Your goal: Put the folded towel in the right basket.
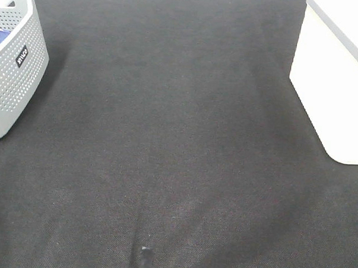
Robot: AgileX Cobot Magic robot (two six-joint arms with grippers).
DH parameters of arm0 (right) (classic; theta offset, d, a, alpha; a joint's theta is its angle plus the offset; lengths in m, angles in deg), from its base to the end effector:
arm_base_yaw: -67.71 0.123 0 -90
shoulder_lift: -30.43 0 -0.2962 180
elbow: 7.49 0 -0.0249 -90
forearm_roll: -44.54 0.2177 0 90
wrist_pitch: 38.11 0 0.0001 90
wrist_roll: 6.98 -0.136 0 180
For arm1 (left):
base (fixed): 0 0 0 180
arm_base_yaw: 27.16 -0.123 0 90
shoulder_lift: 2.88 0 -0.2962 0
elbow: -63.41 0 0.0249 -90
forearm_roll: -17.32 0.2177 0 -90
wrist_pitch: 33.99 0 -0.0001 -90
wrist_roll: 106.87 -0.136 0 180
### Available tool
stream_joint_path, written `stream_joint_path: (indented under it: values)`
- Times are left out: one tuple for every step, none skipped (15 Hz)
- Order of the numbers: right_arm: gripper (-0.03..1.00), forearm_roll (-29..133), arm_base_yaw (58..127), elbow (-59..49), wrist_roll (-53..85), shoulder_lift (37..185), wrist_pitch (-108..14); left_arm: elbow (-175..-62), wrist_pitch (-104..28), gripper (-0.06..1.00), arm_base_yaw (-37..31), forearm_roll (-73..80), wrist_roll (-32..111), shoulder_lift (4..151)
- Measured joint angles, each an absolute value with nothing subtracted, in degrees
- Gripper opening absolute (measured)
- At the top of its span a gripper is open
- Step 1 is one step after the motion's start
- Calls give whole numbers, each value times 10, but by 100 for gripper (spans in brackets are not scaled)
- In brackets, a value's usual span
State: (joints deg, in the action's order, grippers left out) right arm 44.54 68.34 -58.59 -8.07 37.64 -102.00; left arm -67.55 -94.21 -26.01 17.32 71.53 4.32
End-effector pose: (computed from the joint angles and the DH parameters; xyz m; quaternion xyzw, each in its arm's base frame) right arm -0.0067 -0.0001 0.2232 0.0035 0.8755 0.0073 0.4832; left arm -0.0050 0.0001 0.2411 0.0204 0.8499 0.0021 0.5265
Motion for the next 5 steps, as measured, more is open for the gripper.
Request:
stream_joint_path:
  values:
    - [97, 445, 683, -586, -81, 376, -1020, -676, -942, 99, -260, 173, 715, 43]
    - [97, 445, 683, -586, -81, 376, -1020, -676, -942, 99, -260, 173, 715, 43]
    - [97, 445, 683, -586, -81, 376, -1020, -676, -942, 99, -260, 173, 715, 43]
    - [97, 445, 683, -586, -81, 376, -1020, -676, -942, 99, -260, 173, 715, 43]
    - [97, 445, 683, -586, -81, 376, -1020, -676, -942, 99, -260, 173, 715, 43]
